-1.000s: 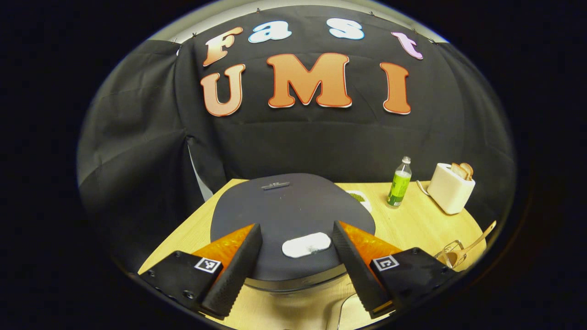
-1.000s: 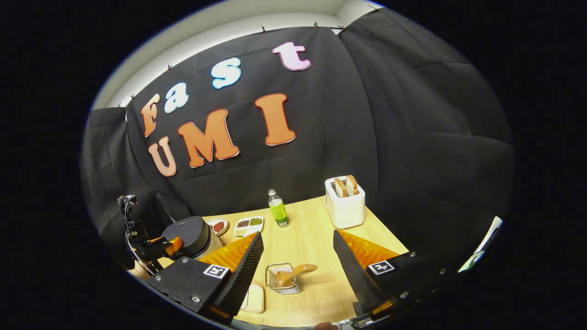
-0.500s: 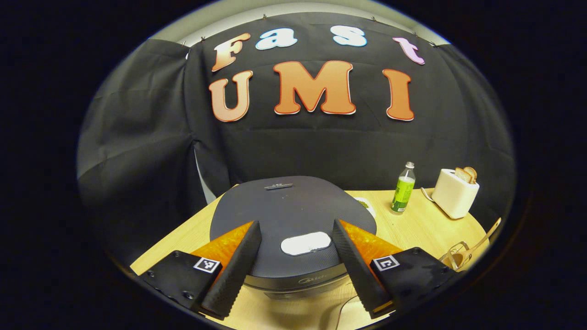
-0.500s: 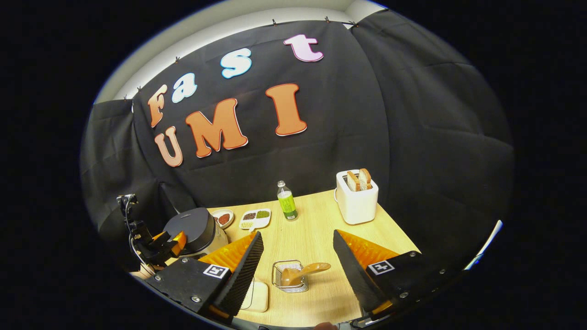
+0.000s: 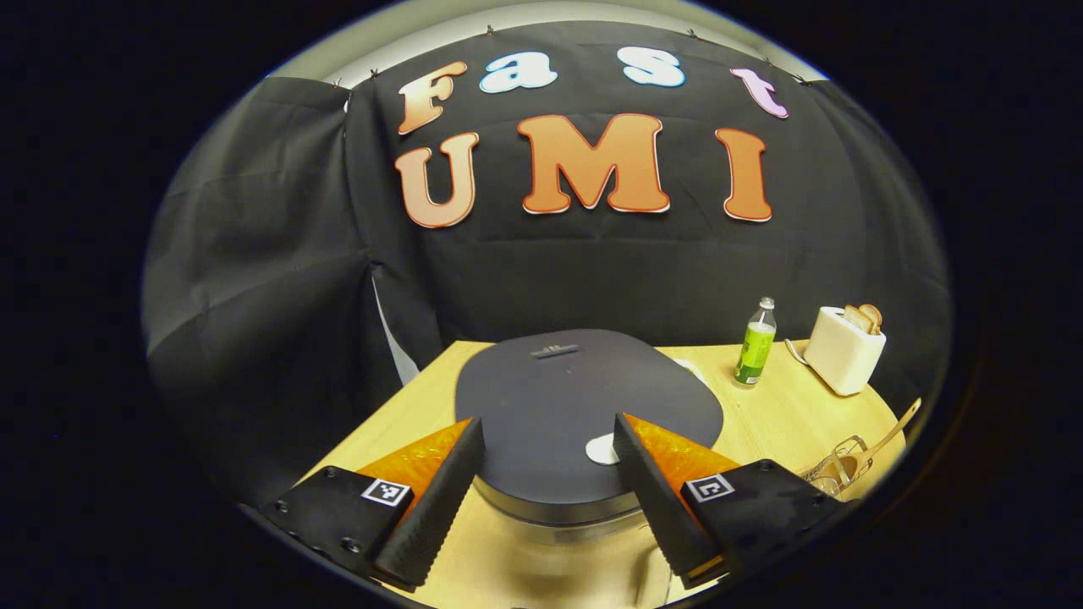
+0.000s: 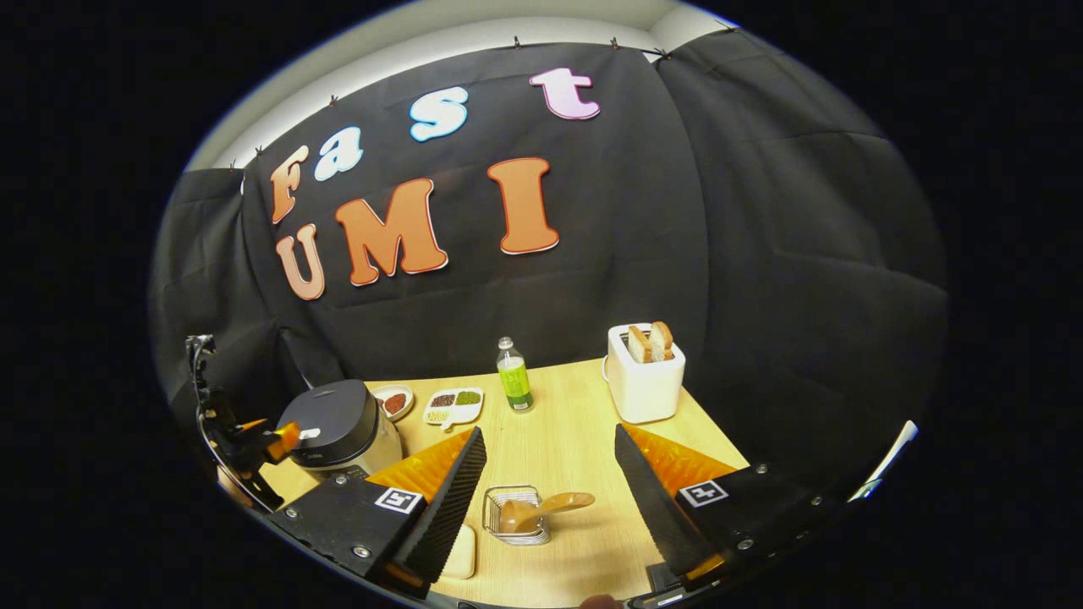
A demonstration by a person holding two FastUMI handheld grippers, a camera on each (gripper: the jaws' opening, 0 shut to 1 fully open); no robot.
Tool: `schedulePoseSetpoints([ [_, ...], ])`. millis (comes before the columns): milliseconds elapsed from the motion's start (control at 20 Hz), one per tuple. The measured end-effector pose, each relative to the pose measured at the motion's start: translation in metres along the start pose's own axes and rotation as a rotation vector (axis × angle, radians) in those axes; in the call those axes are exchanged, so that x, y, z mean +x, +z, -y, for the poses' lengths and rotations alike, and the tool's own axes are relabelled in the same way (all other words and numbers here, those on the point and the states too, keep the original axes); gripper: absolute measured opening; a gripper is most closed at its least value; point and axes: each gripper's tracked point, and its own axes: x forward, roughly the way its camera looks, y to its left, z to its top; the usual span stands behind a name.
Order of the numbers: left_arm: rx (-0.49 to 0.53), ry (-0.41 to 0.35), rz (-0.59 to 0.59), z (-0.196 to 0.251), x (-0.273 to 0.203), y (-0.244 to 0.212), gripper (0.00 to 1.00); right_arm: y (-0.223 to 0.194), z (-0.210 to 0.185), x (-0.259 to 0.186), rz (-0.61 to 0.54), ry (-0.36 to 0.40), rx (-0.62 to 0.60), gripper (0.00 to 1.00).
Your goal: Close the left gripper, press the button to open the rice cooker; take a wooden spoon from the chopstick holder with the right hand, scoop a spoonful of rice and pour it into the rice cooker, then put the wooden spoon back into the chopstick holder.
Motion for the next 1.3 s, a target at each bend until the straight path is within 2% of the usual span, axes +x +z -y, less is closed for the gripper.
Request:
schedulePoseSetpoints([
  [50, -0.001, 0.000, 0.020, -0.009, -0.008, 0.016, 0.96, 0.004, 0.005, -0.001, 0.006, -0.011, -0.002, 0.94],
  [300, -0.026, -0.015, 0.095, -0.049, -0.063, 0.098, 0.99, 0.037, 0.027, -0.007, 0.058, -0.058, -0.012, 0.95],
  [500, -0.005, 0.025, 0.234, -0.084, -0.108, 0.178, 0.99, 0.068, 0.040, -0.017, 0.128, -0.098, -0.042, 0.94],
  [650, -0.004, 0.026, 0.315, -0.089, -0.135, 0.223, 0.96, 0.090, 0.042, -0.030, 0.174, -0.109, -0.057, 0.95],
  [850, -0.021, 0.006, 0.344, -0.086, -0.143, 0.241, 0.96, 0.122, 0.038, -0.045, 0.256, -0.122, -0.081, 0.95],
  [950, -0.027, 0.025, 0.353, -0.088, -0.137, 0.241, 0.96, 0.129, 0.034, -0.049, 0.290, -0.129, -0.094, 0.97],
  [1000, -0.028, 0.030, 0.353, -0.087, -0.135, 0.240, 0.96, 0.130, 0.033, -0.051, 0.295, -0.129, -0.094, 0.95],
  [1250, -0.032, 0.002, 0.331, -0.081, -0.127, 0.229, 0.96, 0.127, 0.025, -0.050, 0.293, -0.128, -0.090, 0.95],
  [1300, -0.038, -0.006, 0.331, -0.082, -0.126, 0.228, 0.96, 0.126, 0.024, -0.052, 0.294, -0.130, -0.091, 1.00],
])
